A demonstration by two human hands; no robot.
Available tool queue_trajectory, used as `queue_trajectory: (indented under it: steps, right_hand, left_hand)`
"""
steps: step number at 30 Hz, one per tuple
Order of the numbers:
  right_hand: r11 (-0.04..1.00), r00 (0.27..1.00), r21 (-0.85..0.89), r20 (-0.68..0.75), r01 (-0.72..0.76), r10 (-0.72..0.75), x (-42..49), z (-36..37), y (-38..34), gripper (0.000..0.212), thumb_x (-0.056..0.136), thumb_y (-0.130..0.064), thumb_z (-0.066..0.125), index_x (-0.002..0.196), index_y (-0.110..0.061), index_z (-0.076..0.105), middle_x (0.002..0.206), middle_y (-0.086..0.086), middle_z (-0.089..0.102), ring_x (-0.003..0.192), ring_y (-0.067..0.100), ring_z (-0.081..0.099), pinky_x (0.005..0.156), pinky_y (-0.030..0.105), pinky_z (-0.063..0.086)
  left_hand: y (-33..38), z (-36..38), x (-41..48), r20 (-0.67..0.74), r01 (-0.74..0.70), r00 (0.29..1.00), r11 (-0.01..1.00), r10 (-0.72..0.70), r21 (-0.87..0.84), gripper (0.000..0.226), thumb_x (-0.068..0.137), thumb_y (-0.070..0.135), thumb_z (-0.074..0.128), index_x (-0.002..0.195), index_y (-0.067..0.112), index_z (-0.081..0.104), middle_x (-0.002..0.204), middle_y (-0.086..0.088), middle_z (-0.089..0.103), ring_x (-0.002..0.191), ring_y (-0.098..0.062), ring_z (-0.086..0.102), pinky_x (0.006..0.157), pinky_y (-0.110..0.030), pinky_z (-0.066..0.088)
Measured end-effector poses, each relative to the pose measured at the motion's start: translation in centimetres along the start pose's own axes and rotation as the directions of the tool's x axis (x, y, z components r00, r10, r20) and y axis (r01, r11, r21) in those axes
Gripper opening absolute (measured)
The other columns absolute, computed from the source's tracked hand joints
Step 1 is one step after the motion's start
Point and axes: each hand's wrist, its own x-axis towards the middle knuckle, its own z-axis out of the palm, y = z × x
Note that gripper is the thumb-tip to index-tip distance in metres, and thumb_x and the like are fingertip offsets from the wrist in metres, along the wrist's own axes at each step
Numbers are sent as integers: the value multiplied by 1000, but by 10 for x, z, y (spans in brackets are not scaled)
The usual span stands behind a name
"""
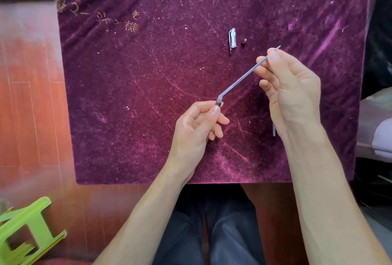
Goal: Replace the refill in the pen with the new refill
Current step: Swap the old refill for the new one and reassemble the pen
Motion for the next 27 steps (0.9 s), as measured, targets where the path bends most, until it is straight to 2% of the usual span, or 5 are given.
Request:
queue_trajectory:
  steps: [6, 13, 18, 27]
  right_hand:
    - [989, 996, -117, 17, 92, -91, 4, 3, -2, 11, 104, -20, 71, 110, -17, 79, 94, -2, 82, 84, 8, 76, 69, 18, 54]
    - [965, 982, -200, 116, 172, -151, 5, 14, -9, 11, 102, -23, 72, 108, -23, 82, 93, -3, 83, 83, 8, 74, 71, 20, 53]
    - [956, 978, -250, 174, 154, -112, 1, 21, -6, 13, 99, -29, 74, 108, -24, 83, 96, -2, 84, 84, 8, 74, 73, 23, 51]
    - [966, 982, -246, 186, 83, -37, -10, 28, -3, 13, 101, -31, 68, 100, -31, 81, 94, 1, 83, 81, 10, 73, 75, 28, 51]
  left_hand:
    - [0, -1, 0, -31, 1, 1000, 998, 1, 59, 12, 103, 24, 61, 106, 21, 71, 85, -1, 76, 63, -9, 61, 61, -22, 47]
    - [-1, -3, -2, -33, 22, 999, 993, -19, 113, 16, 104, 24, 60, 111, 14, 70, 85, 2, 77, 62, -7, 61, 60, -19, 48]
    - [-1, -2, -1, -39, 17, 999, 994, -13, 109, 18, 104, 25, 60, 112, 13, 70, 85, 2, 77, 61, -7, 61, 59, -19, 48]
    - [-3, -4, -1, -34, 15, 999, 993, -11, 118, 18, 103, 28, 61, 111, 16, 71, 85, 2, 77, 60, -7, 62, 59, -20, 48]
